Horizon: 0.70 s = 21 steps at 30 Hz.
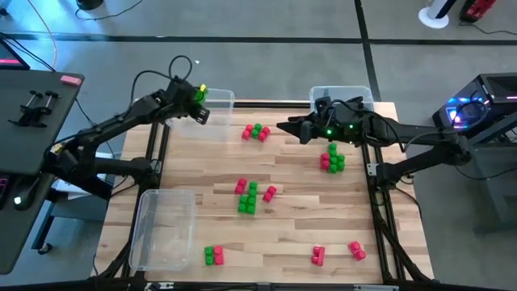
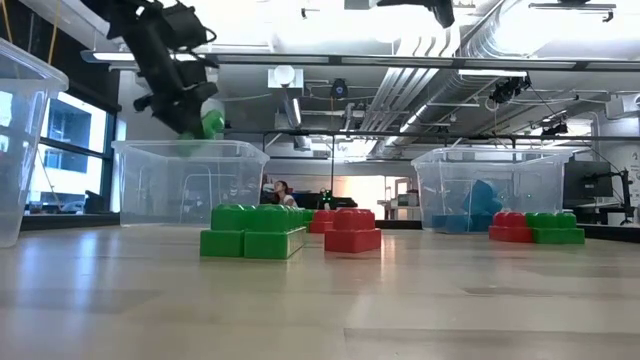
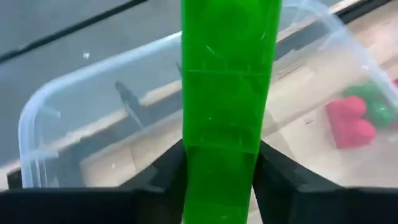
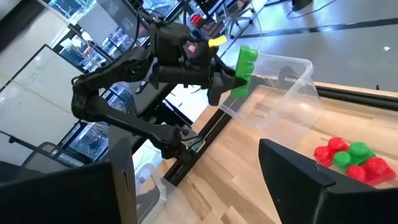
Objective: Sort blocks
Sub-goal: Put the green game piece into the top left transparent bin
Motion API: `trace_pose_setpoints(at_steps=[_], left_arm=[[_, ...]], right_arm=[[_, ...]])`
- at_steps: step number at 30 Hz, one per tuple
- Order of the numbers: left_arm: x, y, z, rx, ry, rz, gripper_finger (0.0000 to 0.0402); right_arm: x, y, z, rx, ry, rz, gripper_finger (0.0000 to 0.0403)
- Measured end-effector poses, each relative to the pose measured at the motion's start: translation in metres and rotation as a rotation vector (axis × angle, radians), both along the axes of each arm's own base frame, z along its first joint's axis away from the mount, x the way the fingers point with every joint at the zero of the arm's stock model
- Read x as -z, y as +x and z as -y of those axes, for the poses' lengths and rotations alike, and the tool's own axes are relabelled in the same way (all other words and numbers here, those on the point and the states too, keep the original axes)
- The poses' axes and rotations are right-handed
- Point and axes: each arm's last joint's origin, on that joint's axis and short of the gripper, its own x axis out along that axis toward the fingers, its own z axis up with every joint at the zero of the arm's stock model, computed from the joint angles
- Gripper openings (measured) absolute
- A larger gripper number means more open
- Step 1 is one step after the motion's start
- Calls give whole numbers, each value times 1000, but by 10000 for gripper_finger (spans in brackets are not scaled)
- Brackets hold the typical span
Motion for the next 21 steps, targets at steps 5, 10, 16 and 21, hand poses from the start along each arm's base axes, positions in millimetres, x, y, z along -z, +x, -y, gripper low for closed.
trace_pose_setpoints(at_steps=[5,10,16,21], left_arm=[[-24,2,-2,27,54,25,256],[-58,2,5,32,42,84,308],[-82,15,43,344,-210,412,309],[-80,28,111,628,-370,477,300]], right_arm=[[0,0,0,-3,5,-1,216],[0,0,0,-10,8,-2,216],[1,0,-1,-38,6,-7,216],[4,0,-3,-113,19,-46,216]])
